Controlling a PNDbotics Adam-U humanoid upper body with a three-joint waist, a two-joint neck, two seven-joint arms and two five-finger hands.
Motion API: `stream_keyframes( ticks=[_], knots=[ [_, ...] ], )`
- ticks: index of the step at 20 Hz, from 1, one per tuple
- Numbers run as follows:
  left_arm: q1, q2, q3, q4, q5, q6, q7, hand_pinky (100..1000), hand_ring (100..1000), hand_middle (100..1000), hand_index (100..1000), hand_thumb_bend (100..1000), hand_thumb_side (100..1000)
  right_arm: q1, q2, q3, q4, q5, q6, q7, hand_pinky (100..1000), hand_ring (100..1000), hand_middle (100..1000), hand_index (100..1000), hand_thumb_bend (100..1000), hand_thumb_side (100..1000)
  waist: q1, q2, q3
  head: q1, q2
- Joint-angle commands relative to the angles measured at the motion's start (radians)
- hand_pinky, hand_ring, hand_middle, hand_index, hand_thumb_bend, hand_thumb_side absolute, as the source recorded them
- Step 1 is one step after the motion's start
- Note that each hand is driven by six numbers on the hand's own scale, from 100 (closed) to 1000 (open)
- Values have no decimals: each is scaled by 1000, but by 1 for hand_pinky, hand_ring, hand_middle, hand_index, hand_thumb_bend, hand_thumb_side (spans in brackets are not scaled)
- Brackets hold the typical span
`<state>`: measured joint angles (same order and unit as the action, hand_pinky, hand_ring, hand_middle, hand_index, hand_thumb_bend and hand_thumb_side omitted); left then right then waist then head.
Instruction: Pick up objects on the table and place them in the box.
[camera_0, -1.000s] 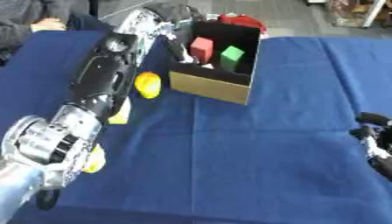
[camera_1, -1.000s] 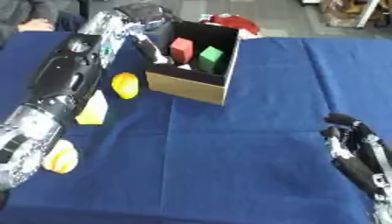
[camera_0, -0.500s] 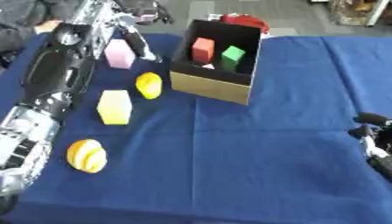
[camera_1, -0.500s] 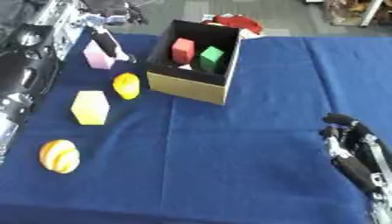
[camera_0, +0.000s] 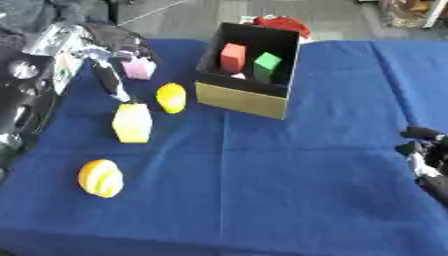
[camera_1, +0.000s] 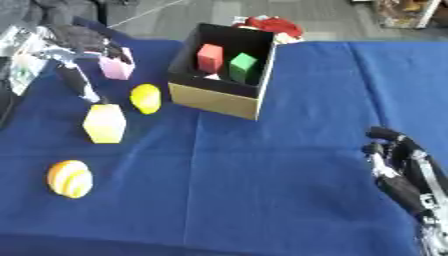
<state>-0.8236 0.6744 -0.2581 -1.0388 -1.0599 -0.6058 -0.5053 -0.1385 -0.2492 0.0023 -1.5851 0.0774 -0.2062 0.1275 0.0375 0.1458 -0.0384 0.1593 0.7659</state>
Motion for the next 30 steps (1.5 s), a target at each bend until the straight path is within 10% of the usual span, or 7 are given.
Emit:
stream_keyframes(
  ticks=[1,7,15,30],
  knots=[
    [14,74,31,-50,55,-131,-78,850,787,810,934,495,344,-1,-24,-8,-12,6,-3,-2,763,673,740,808,100,357,17,-33,5,-8,4],
    [75,91,60,-64,155,-176,-83,843,770,793,932,357,417,5,-24,-11,-9,9,-3,-3,763,673,740,808,100,361,19,-42,14,-12,4],
    [110,102,-44,-84,290,-186,-196,839,770,798,934,443,557,13,-24,-7,-8,11,-3,2,762,673,740,808,100,356,25,-51,12,-9,4],
    [74,58,-101,-104,400,-78,-400,837,765,794,927,500,433,14,-22,-6,-5,5,1,3,763,673,740,809,100,340,24,-48,-6,-4,4]
  ],
)
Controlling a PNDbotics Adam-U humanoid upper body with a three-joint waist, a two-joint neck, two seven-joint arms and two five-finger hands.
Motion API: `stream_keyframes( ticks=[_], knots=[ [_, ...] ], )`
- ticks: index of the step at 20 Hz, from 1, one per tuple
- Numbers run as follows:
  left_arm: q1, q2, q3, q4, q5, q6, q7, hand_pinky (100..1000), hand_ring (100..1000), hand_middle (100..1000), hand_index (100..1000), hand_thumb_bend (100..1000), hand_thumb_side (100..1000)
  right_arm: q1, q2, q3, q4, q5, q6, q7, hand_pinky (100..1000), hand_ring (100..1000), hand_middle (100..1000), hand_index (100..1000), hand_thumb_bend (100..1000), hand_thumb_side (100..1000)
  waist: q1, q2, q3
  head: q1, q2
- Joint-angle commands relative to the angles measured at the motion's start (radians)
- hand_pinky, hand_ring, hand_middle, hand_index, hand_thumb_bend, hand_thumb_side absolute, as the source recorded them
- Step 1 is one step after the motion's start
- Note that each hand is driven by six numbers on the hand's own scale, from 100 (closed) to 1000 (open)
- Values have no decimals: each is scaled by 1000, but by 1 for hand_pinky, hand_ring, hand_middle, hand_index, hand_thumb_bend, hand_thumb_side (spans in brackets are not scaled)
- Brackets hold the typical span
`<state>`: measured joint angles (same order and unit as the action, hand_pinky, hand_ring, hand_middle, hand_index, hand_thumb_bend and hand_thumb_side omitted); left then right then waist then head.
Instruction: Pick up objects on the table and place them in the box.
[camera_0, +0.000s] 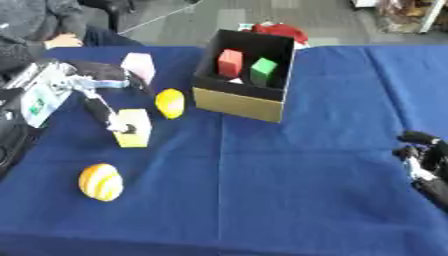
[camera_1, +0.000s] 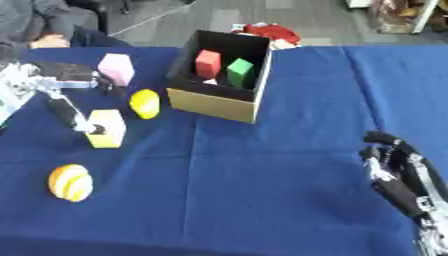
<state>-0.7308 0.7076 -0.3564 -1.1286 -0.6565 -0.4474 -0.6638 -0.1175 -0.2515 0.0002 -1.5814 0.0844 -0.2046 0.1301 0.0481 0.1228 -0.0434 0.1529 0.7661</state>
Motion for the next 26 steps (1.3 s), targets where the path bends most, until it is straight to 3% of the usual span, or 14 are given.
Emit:
stream_keyframes(
  ticks=[1,4,10,19,24,25,26],
  knots=[
    [-19,27,-7,-12,-10,-244,-243,836,762,790,922,518,416,-7,-20,-4,-8,-2,-1,1,763,673,740,809,100,340,14,-25,-2,2,4],
    [-22,34,-10,1,-37,-260,-243,833,759,786,916,564,380,-7,-20,-4,-8,-2,-1,1,763,673,740,809,100,341,15,-25,0,2,4],
    [-20,36,18,23,-112,-257,-243,829,758,785,910,605,413,-5,-20,-5,-7,-1,0,1,763,673,740,809,100,340,16,-26,2,0,4],
    [-3,-14,52,76,-180,-217,-188,784,703,724,875,511,401,-8,-17,-5,-4,-7,2,2,763,673,740,809,100,334,10,-25,0,1,4],
    [2,-23,52,91,-200,-215,-150,784,703,724,875,511,401,-8,-17,-5,-4,-8,2,3,763,673,740,809,100,334,9,-25,0,2,4],
    [2,-24,52,93,-202,-216,-147,704,586,590,781,431,382,-8,-17,-5,-4,-8,2,3,763,673,741,809,100,333,9,-25,0,2,4],
    [7,-29,57,93,-200,-213,-139,679,553,551,750,399,374,-9,-16,-4,-3,-8,2,3,763,673,741,809,100,335,8,-25,1,1,4]
  ],
)
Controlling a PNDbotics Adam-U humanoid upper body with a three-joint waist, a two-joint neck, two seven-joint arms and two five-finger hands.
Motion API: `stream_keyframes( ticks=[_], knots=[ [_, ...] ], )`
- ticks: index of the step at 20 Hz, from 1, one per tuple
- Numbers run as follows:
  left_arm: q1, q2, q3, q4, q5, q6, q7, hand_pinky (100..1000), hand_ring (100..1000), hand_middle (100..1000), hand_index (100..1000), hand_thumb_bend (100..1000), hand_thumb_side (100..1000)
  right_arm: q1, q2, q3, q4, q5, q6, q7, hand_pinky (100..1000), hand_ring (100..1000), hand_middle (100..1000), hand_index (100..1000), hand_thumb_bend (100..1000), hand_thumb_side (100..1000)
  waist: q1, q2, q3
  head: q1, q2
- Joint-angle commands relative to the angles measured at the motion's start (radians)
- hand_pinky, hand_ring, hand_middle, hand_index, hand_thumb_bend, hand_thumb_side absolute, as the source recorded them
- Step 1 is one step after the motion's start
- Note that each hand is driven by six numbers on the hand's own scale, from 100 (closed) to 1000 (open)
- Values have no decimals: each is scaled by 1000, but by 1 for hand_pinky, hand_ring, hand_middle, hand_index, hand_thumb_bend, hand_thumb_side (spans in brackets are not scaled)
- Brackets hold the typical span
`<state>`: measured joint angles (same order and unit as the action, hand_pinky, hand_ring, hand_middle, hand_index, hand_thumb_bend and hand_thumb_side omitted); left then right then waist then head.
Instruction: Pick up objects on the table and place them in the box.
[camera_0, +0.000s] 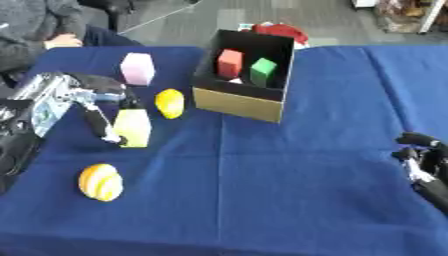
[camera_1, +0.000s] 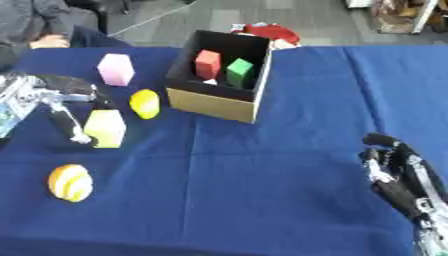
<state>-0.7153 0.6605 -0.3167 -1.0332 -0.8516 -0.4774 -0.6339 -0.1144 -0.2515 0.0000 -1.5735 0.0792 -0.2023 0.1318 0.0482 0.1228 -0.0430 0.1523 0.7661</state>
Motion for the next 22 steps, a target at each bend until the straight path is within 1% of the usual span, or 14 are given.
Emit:
stream_keyframes(
  ticks=[1,2,8,9,11,12,15,17,18,22],
  knots=[
    [-5,15,20,-2,-3,-179,-158,674,547,543,744,392,373,-12,-16,-4,-11,-2,-1,2,763,673,741,809,100,335,8,-25,0,2,4],
    [-4,14,23,-4,0,-174,-147,631,497,486,691,353,360,-13,-16,-4,-10,-2,-1,2,763,673,741,809,100,333,8,-25,0,1,4],
    [-1,15,24,-11,8,-163,-118,631,497,486,691,353,360,-13,-16,-4,-8,-1,-2,3,763,673,741,809,100,333,7,-25,-1,1,4],
    [-8,13,31,-18,12,-159,-113,577,425,398,613,231,315,-11,-15,-3,-6,-1,-2,4,764,673,741,809,100,335,5,-30,-2,1,4],
    [-44,4,66,-54,34,-149,-91,585,430,402,620,220,299,-6,-14,-1,-4,-1,-2,6,764,673,741,809,100,337,4,-39,-3,1,4],
    [-65,-1,88,-76,47,-148,-78,600,442,413,631,235,292,-6,-13,0,-3,-1,-2,7,764,673,741,809,100,337,3,-41,-5,4,4],
    [-141,-46,156,-151,85,-148,-31,606,453,416,635,248,283,-7,-10,8,-3,-2,-4,15,764,673,742,810,100,337,3,-43,-14,13,4],
    [-192,-87,153,-198,71,-128,0,609,456,424,639,264,283,-10,-8,9,-3,-3,-4,17,764,673,742,810,100,337,0,-41,-20,15,4],
    [-218,-111,144,-203,57,-113,12,614,462,431,645,250,275,-12,-7,10,-3,-4,-4,19,764,673,742,809,100,337,-3,-41,-25,19,4],
    [-321,-213,133,-128,-4,-52,55,636,481,454,669,238,265,-18,0,17,-1,-8,-5,25,764,673,742,810,100,328,-11,-35,-45,33,4]
  ],
)
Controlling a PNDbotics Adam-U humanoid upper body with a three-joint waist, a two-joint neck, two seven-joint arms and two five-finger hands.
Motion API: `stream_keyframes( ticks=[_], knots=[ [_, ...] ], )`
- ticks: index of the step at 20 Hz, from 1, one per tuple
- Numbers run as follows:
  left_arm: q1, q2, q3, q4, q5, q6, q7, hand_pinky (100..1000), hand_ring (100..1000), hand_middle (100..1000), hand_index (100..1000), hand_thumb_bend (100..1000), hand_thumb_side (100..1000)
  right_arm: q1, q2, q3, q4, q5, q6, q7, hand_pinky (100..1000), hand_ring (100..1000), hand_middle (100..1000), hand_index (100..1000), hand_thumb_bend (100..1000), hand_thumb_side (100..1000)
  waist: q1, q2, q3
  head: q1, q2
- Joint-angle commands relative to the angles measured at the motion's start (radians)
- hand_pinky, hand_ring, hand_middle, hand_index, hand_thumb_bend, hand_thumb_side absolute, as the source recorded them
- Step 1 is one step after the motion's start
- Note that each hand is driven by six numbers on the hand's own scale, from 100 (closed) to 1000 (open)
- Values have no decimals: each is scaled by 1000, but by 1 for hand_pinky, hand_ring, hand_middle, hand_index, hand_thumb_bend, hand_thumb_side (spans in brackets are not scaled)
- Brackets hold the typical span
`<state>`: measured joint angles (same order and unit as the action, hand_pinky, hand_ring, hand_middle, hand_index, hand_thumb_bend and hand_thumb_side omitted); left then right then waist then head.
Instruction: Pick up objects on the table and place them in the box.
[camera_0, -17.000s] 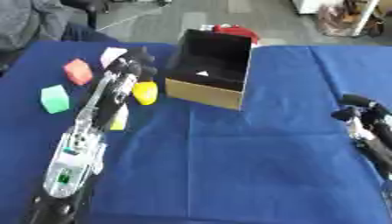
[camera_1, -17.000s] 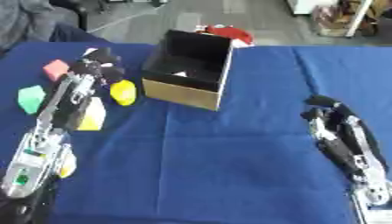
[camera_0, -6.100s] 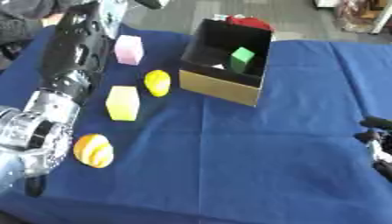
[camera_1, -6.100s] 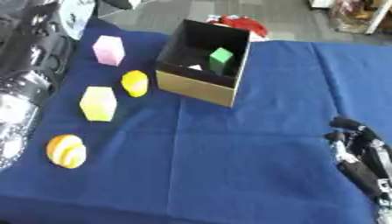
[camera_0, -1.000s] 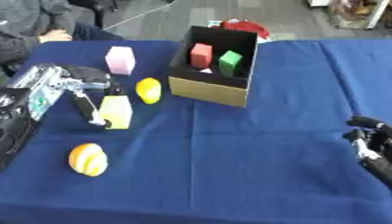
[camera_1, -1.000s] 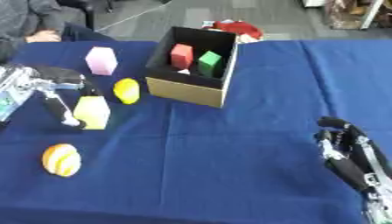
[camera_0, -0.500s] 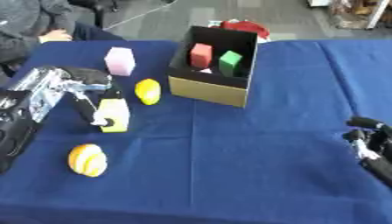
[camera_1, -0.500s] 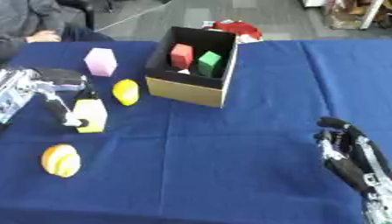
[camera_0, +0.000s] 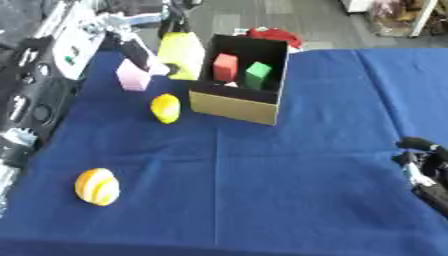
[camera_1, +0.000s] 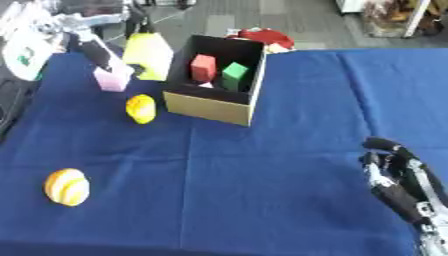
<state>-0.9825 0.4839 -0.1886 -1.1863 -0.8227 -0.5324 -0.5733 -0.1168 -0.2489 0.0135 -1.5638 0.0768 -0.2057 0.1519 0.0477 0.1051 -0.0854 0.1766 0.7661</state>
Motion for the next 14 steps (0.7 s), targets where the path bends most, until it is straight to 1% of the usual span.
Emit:
stream_keyframes(
  ticks=[1,4,6,7,9,10,12,14],
  knots=[
    [-80,-62,8,51,-49,20,-1,637,482,455,670,240,265,-17,-2,4,-10,-6,-2,6,764,673,742,810,100,328,-13,-16,-5,9,4],
    [-161,-144,33,131,-99,69,7,646,492,466,682,217,253,-20,0,2,-10,-9,-1,5,765,673,742,810,100,321,-17,-8,-7,4,4],
    [-198,-197,61,185,-132,102,22,649,496,470,687,214,247,-20,1,1,-9,-11,0,3,765,673,742,810,100,317,-19,-5,-7,0,4],
    [-209,-223,79,211,-148,119,35,649,496,470,688,206,245,-20,1,0,-9,-11,0,2,765,673,742,810,100,317,-21,-4,-6,-2,4],
    [-222,-278,124,267,-182,153,67,650,497,467,689,145,233,-19,3,-2,-9,-13,1,0,765,674,742,810,100,314,-24,-3,-2,-7,4],
    [-226,-299,146,296,-200,171,84,652,501,471,695,130,233,-19,3,-2,-9,-13,1,0,765,674,742,810,100,313,-25,-2,-2,-9,4],
    [-232,-323,182,353,-235,206,119,663,520,492,715,132,235,-21,5,-1,-8,-14,1,1,765,674,742,810,100,311,-28,0,-4,-8,4],
    [-236,-335,213,410,-270,241,154,665,526,498,722,115,234,-23,7,0,-8,-15,1,2,765,674,742,810,100,310,-31,2,-8,-6,4]
  ],
)
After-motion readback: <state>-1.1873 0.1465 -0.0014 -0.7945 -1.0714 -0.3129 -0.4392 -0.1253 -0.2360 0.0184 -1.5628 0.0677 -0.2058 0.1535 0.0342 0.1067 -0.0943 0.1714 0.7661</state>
